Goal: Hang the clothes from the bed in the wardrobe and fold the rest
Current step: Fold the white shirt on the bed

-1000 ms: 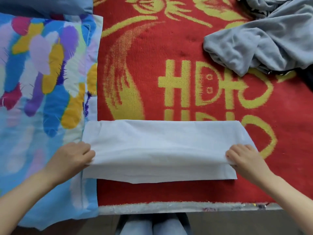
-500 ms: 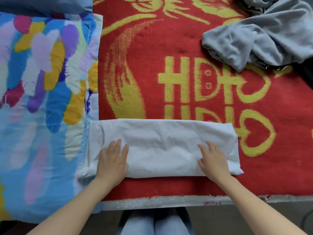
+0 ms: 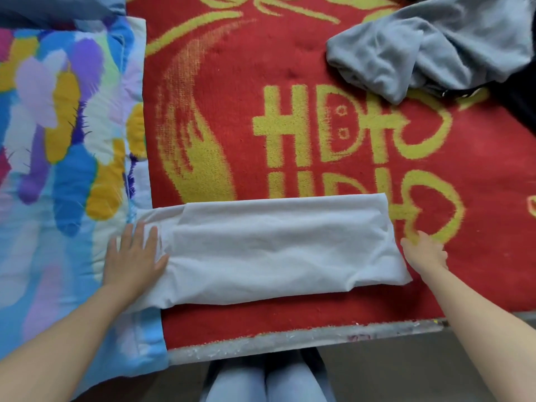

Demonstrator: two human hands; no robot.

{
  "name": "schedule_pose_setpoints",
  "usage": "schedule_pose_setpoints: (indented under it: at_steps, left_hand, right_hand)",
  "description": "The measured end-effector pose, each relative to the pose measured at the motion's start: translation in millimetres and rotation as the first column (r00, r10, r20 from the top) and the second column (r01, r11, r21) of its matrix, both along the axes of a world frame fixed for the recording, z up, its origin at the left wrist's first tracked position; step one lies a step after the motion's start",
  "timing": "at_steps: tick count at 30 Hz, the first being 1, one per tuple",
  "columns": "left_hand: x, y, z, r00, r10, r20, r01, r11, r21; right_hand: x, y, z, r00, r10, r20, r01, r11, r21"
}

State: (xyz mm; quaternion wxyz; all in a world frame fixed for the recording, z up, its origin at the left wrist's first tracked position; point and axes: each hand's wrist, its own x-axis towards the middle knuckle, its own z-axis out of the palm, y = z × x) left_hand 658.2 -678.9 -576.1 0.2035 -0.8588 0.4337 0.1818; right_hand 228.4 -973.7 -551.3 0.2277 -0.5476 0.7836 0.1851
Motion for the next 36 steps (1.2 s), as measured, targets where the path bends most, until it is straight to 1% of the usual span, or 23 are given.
schedule_pose_setpoints:
  at_steps: [3, 5, 7, 8, 9, 10, 11, 12, 13, 14, 15, 16, 18, 19, 20, 22, 24, 26, 28, 30, 32, 34, 36]
  left_hand:
    - [-30, -10, 15, 0.994, 0.096, -0.048, -0.103, 0.977, -0.186]
    - [-65, -19, 28, 0.994, 0.048, -0.100, -0.073, 0.961, -0.268]
    - [-105, -24, 39, 0.985, -0.073, -0.159, 0.028, 0.963, -0.268]
    - [-124, -26, 42, 0.974, -0.130, -0.184, 0.079, 0.961, -0.264]
    - [-143, -26, 43, 0.961, -0.180, -0.211, 0.123, 0.959, -0.256]
    - [-159, -26, 44, 0.945, -0.228, -0.234, 0.169, 0.954, -0.247]
    - [-173, -27, 45, 0.928, -0.272, -0.256, 0.212, 0.948, -0.237]
    - [-184, -26, 46, 0.912, -0.306, -0.274, 0.249, 0.942, -0.225]
    - [-192, -25, 45, 0.897, -0.331, -0.291, 0.279, 0.938, -0.208]
    - [-198, -24, 44, 0.887, -0.344, -0.309, 0.298, 0.936, -0.187]
    - [-198, -23, 42, 0.882, -0.346, -0.321, 0.309, 0.937, -0.160]
    - [-196, -20, 41, 0.880, -0.345, -0.325, 0.318, 0.938, -0.136]
    - [-182, -12, 38, 0.880, -0.352, -0.319, 0.340, 0.936, -0.095]
    - [-172, -7, 37, 0.881, -0.356, -0.310, 0.351, 0.933, -0.075]
    - [-162, -1, 36, 0.887, -0.355, -0.295, 0.355, 0.933, -0.055]
    - [-146, 10, 33, 0.903, -0.332, -0.273, 0.340, 0.940, -0.018]
    - [-138, 17, 33, 0.919, -0.284, -0.273, 0.298, 0.954, 0.011]
    - [-139, 20, 34, 0.928, -0.253, -0.275, 0.268, 0.963, 0.019]
    - [-142, 19, 36, 0.934, -0.213, -0.287, 0.230, 0.973, 0.025]
    - [-147, 18, 37, 0.944, -0.164, -0.286, 0.180, 0.983, 0.031]
    - [-152, 15, 41, 0.954, -0.142, -0.263, 0.156, 0.987, 0.030]
    - [-155, 16, 39, 0.970, -0.083, -0.227, 0.093, 0.995, 0.036]
    - [-159, 16, 34, 0.975, -0.054, -0.215, 0.076, 0.992, 0.096]
  right_hand:
    - [-7, 15, 6, 0.989, 0.084, 0.118, -0.084, 0.996, 0.000]
    - [-3, 31, 9, 0.968, 0.105, 0.227, -0.114, 0.993, 0.027]
    - [4, 47, 12, 0.972, 0.101, 0.211, -0.113, 0.993, 0.045]
    - [7, 54, 15, 0.975, 0.153, 0.159, -0.154, 0.988, -0.010]
    - [11, 63, 18, 0.957, 0.261, 0.123, -0.247, 0.962, -0.118]
    - [17, 72, 20, 0.905, 0.404, 0.137, -0.361, 0.896, -0.259]
    - [25, 82, 21, 0.817, 0.554, 0.158, -0.464, 0.796, -0.390]
    - [33, 92, 21, 0.707, 0.683, 0.182, -0.562, 0.700, -0.440]
    - [42, 100, 21, 0.598, 0.760, 0.253, -0.665, 0.647, -0.373]
    - [46, 105, 21, 0.554, 0.764, 0.329, -0.727, 0.637, -0.255]
    - [43, 106, 16, 0.594, 0.722, 0.354, -0.738, 0.665, -0.119]
    - [36, 102, 13, 0.695, 0.649, 0.309, -0.680, 0.733, -0.009]
    - [18, 90, 13, 0.917, 0.370, 0.152, -0.382, 0.922, 0.058]
    - [6, 84, 15, 0.973, 0.224, 0.057, -0.227, 0.972, 0.056]
    - [-5, 79, 17, 0.991, 0.130, -0.021, -0.128, 0.989, 0.067]
    - [-20, 74, 20, 0.995, 0.032, -0.090, -0.026, 0.997, 0.073]
    - [-24, 71, 20, 0.998, 0.003, -0.064, -0.004, 1.000, -0.009]
    - [-19, 66, 16, 0.997, 0.021, 0.069, -0.017, 0.999, -0.050]
    - [-8, 63, 10, 0.968, -0.075, 0.239, 0.080, 0.997, -0.012]
    - [1, 64, 8, 0.892, -0.248, 0.379, 0.254, 0.967, 0.034]
    - [5, 65, 6, 0.816, -0.375, 0.440, 0.394, 0.918, 0.050]
    - [5, 64, 7, 0.739, -0.452, 0.500, 0.482, 0.873, 0.077]
    - [5, 60, 11, 0.674, -0.500, 0.544, 0.525, 0.842, 0.124]
